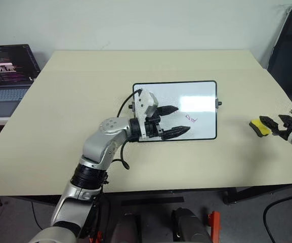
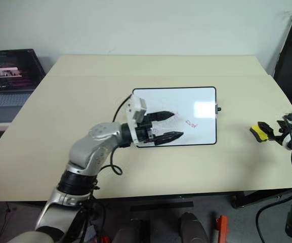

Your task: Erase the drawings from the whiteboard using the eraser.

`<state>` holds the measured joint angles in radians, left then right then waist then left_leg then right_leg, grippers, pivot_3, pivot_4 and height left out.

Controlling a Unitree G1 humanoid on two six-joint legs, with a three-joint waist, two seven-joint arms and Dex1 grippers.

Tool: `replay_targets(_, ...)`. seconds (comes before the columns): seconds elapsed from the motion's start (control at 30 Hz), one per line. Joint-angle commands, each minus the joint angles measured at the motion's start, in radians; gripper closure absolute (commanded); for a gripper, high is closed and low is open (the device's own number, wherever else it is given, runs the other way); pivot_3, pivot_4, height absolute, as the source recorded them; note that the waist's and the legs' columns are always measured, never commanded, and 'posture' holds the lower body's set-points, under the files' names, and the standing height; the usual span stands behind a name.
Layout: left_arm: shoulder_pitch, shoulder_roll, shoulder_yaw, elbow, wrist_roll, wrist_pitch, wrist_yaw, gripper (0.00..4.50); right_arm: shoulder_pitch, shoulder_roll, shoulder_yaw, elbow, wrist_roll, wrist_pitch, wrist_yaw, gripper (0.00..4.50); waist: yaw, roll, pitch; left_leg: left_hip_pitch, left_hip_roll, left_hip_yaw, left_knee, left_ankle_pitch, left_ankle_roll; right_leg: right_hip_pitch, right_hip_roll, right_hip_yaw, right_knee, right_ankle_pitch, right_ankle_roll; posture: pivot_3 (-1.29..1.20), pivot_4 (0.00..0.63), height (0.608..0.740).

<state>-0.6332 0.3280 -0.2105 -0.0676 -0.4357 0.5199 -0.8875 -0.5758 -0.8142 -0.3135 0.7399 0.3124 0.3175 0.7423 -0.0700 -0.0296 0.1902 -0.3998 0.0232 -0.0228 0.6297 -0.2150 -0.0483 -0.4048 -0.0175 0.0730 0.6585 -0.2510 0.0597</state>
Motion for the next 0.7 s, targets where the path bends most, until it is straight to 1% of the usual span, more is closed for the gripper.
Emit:
replay_targets(0.03, -0.025, 0.0, 0.006, -0.011, 0.008, -0.023, -0.015, 0.0, -0.026, 0.002, 0.019, 0.03, -0.027, -0.023, 0.007, 0.04, 0.002, 0.0, 0.0, 0.0, 0.0, 0.0, 0.0, 0.0, 0.0, 0.0, 0.0, 0.0, 0.0, 0.0, 0.0, 0.0, 0.15, 0.74)
replay_targets(0.3, -0.024, 0.021, 0.023, 0.003, 0.038, -0.031, -0.014, 0.0, -0.038, 0.026, 0.038, 0.114, -0.063, -0.072, -0.01, 0.04, 0.009, 0.0, 0.0, 0.0, 0.0, 0.0, 0.0, 0.0, 0.0, 0.0, 0.0, 0.0, 0.0, 0.0, 0.0, 0.0, 0.15, 0.74)
replay_targets(0.63, -0.02, 0.027, 0.04, 0.005, 0.043, -0.032, -0.012, 0.0, -0.075, 0.035, 0.044, 0.193, -0.088, -0.104, -0.025, 0.04, 0.011, 0.0, 0.0, 0.0, 0.0, 0.0, 0.0, 0.0, 0.0, 0.0, 0.0, 0.0, 0.0, 0.0, 0.0, 0.0, 0.15, 0.74)
replay_targets(0.7, -0.016, 0.028, 0.041, 0.002, 0.043, -0.031, -0.012, 0.0, -0.083, 0.036, 0.045, 0.207, -0.095, -0.111, -0.024, 0.43, 0.01, 0.0, 0.0, 0.0, 0.0, 0.0, 0.0, 0.0, 0.0, 0.0, 0.0, 0.0, 0.0, 0.0, 0.0, 0.0, 0.15, 0.74)
